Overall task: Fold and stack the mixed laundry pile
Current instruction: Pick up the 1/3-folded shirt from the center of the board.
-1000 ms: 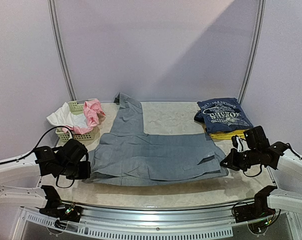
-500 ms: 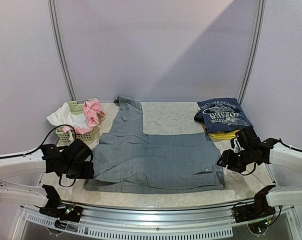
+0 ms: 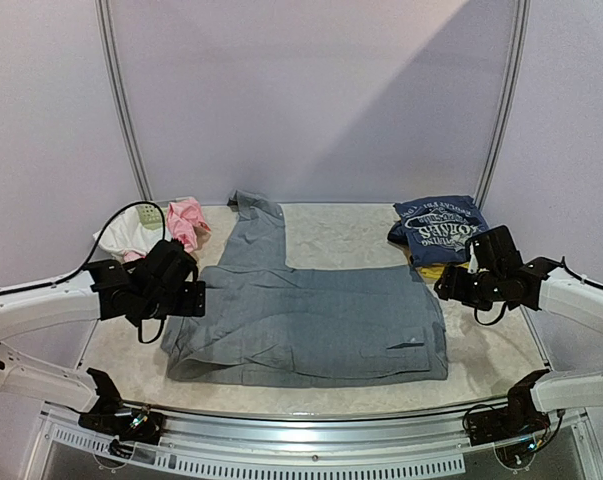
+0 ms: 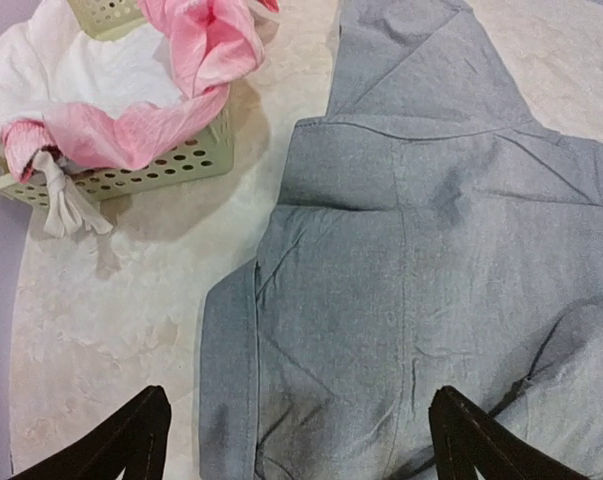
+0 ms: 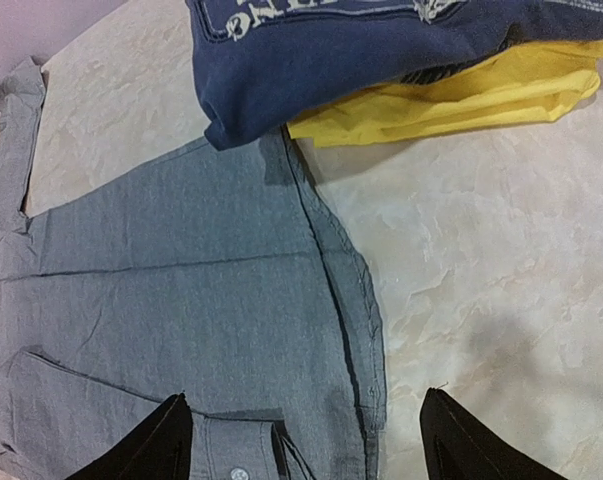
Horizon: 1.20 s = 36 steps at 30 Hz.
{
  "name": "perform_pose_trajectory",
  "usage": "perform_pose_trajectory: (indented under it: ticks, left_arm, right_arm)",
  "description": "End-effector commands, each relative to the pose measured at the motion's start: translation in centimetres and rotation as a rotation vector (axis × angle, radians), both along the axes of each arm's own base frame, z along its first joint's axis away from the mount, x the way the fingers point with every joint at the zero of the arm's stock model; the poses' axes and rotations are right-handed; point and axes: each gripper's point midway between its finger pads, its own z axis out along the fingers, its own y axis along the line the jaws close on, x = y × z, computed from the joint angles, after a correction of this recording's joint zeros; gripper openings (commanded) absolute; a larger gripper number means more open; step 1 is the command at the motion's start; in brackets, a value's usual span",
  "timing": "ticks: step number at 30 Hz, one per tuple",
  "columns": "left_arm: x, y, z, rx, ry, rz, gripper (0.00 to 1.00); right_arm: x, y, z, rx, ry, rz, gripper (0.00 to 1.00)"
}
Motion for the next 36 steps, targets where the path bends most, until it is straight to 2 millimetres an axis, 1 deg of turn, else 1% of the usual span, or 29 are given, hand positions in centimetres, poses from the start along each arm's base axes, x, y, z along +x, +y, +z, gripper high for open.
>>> perform_pose_trajectory:
  ticks: [1, 4, 8, 12, 13, 14, 16, 20, 23, 27, 31, 36]
  left_arm:
    - [3.0, -0.8, 1.1, 0.101, -0.06, -0.024, 0.9]
    - [4.4, -1.6, 1.1, 0.128, -0.047, -0.058, 0.87]
    - [6.8, -2.9, 1.2, 0.077, -0.008, -0.122, 0.81]
    - [8.6, -4.1, 1.5, 0.046, 0.01, -0.19, 0.81]
    - [9.0, -4.4, 1.3, 0.049, 0.02, -0.204, 0.81]
    - [9.4, -4.5, 1.5, 0.05, 0.021, -0.212, 0.81]
    - [10.2, -4.6, 1.2, 0.055, 0.038, -0.226, 0.8]
    - [12.1, -5.1, -0.3, 0.021, 0.082, -0.289, 0.77]
    - [13.3, -5.3, -1.4, 0.027, 0.109, -0.334, 0.76]
    - [15.6, -4.7, -2.2, 0.036, 0.126, -0.337, 0.76]
    - [17.5, -4.5, -3.2, 0.031, 0.146, -0.348, 0.75]
    - [19.6, -3.9, -5.7, 0.04, 0.203, -0.342, 0.71]
  right_arm:
    - [1.8, -0.2, 2.5, -0.026, -0.116, -0.003, 0.8]
    - [2.0, -0.2, 2.7, -0.037, -0.134, 0.001, 0.8]
    - [2.1, -0.4, 2.7, -0.043, -0.152, 0.002, 0.8]
    - [1.9, -0.4, 2.5, -0.046, -0.148, 0.003, 0.81]
    - [1.8, -0.4, 2.4, -0.044, -0.144, 0.005, 0.81]
    - [1.7, -0.4, 2.2, -0.046, -0.138, 0.007, 0.82]
    - [1.5, -0.5, 2.0, -0.045, -0.133, 0.007, 0.82]
    - [1.3, -0.4, 2.1, -0.032, -0.141, 0.01, 0.83]
    - [1.2, -0.3, 2.2, -0.024, -0.143, 0.014, 0.85]
    - [1.1, -0.2, 2.0, -0.018, -0.142, 0.017, 0.86]
    - [1.1, -0.2, 1.7, -0.019, -0.133, 0.019, 0.87]
    - [1.0, -0.1, 1.4, -0.021, -0.126, 0.024, 0.87]
